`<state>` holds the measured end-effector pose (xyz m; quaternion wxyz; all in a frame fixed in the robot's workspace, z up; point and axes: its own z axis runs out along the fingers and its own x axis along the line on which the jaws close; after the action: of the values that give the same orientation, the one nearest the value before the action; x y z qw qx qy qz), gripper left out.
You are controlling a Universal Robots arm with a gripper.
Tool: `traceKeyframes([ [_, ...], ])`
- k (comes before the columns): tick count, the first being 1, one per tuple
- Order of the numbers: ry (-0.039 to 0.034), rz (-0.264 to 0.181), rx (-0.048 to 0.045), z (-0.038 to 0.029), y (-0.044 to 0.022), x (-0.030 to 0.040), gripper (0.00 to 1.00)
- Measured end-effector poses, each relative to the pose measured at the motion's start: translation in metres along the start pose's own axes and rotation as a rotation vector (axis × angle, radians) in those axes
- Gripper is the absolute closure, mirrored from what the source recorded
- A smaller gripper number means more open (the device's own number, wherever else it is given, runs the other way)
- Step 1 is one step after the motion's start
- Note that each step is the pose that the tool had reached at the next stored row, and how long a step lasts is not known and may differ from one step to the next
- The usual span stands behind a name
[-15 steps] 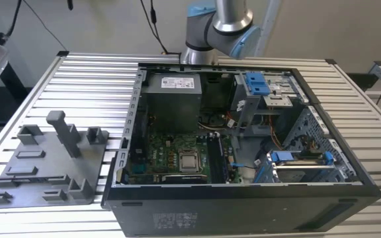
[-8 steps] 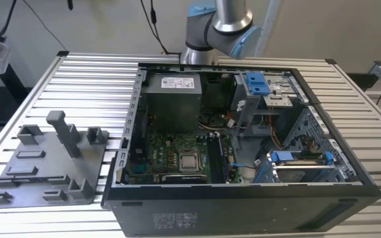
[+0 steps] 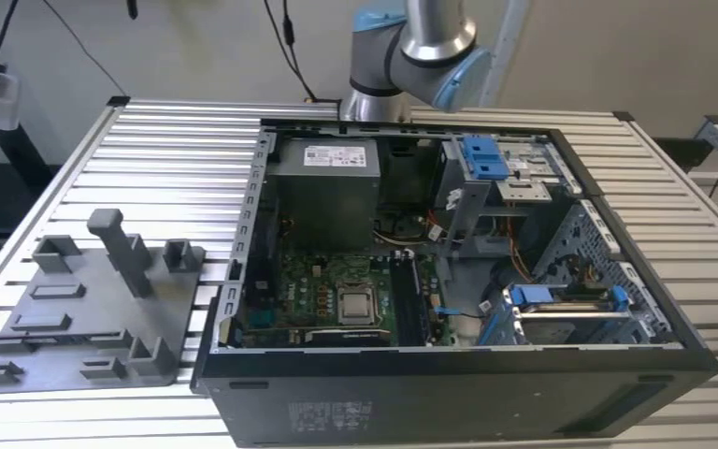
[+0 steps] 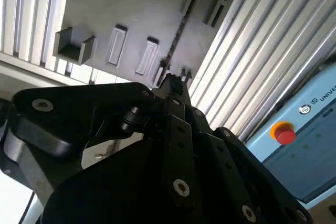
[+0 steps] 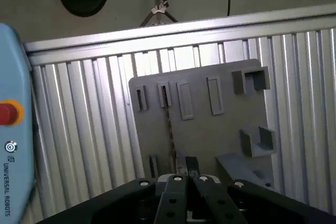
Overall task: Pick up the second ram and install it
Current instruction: 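Pick up the second ram and move it above second insertion slot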
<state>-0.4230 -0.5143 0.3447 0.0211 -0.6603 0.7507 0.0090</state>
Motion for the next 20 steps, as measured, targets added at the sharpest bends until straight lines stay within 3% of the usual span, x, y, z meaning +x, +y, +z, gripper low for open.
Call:
traceKeyframes([
  [9, -0.0026, -0.146, -0.0027, 0.0031, 0.0002, 0.0001, 0.89],
  [20, -0.0028, -0.154, -0.003, 0.0035, 0.0003, 0.0002, 0.89],
])
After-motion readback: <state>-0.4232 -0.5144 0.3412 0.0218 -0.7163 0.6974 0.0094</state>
